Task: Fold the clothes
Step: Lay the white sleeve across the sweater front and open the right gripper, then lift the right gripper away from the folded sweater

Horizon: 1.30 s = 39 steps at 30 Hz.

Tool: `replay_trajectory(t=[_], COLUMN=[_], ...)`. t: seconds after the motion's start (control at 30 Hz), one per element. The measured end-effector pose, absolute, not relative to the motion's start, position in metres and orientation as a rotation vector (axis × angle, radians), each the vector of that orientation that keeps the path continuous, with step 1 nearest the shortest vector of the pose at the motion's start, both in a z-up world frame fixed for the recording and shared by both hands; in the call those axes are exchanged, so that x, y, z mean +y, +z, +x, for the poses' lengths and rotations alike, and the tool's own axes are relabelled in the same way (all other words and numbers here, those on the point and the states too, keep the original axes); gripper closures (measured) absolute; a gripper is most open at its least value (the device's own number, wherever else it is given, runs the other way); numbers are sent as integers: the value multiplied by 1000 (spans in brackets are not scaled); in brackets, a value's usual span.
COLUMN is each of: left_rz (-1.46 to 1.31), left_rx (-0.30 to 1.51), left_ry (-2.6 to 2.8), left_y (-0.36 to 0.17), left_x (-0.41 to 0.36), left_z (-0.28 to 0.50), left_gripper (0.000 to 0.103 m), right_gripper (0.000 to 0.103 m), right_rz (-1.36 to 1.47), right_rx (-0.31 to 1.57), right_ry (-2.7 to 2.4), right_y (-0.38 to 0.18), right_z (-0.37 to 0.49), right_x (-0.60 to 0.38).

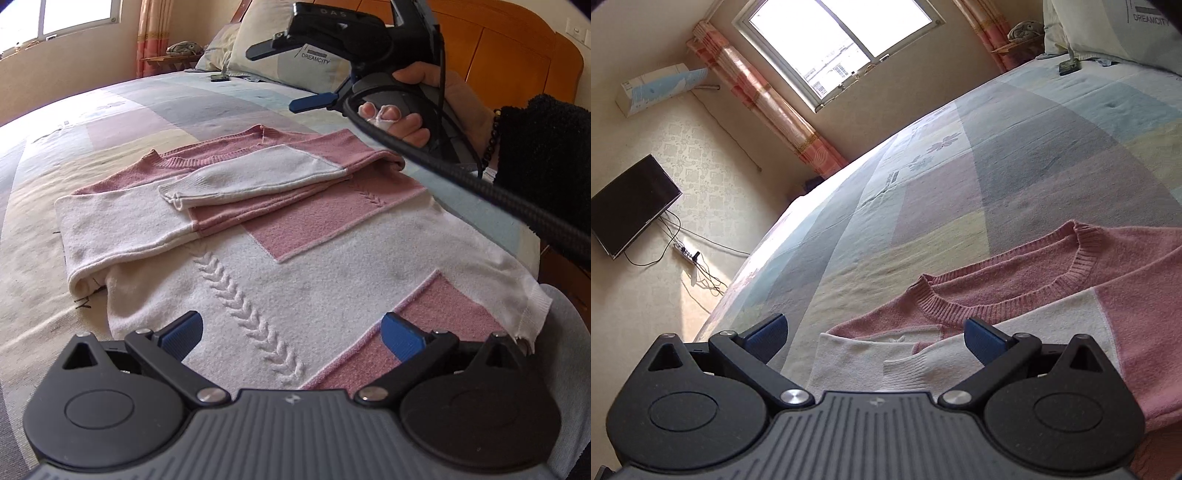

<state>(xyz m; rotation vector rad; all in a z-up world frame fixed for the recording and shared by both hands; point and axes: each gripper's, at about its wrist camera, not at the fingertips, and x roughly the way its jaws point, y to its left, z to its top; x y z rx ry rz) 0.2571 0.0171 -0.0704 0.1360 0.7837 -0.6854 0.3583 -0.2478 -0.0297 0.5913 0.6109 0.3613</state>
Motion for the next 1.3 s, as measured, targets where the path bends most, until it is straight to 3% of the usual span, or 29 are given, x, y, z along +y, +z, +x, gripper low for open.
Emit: replay_trajectory(t=[0.2, 0.57, 0.87, 1.03, 1.17, 1.3], left_rz=[155, 183, 175, 156, 153, 140], left_rx=[795, 831, 825, 817, 814, 807], left_ry=[-699, -713, -688, -675, -664, -653], left_y=[-75, -86, -84, -80, -78, -76], left_x=[7, -11, -2, 5, 10, 17], left_z=[259, 267, 267, 267, 266, 267], left_gripper=[1, 1, 1, 1, 1, 1], right_gripper=[0, 0, 0, 0, 0, 0], right_rz=[649, 691, 583, 542, 431, 251], right_rx=[544, 662, 683, 781, 828, 829], right_ry=[193, 85, 202, 202, 131, 119], right_y=[-25, -106, -72, -94, -104, -80], right_z=[326, 305, 314, 328, 343, 345], right_x=[-333, -380, -344, -317, -286, -253])
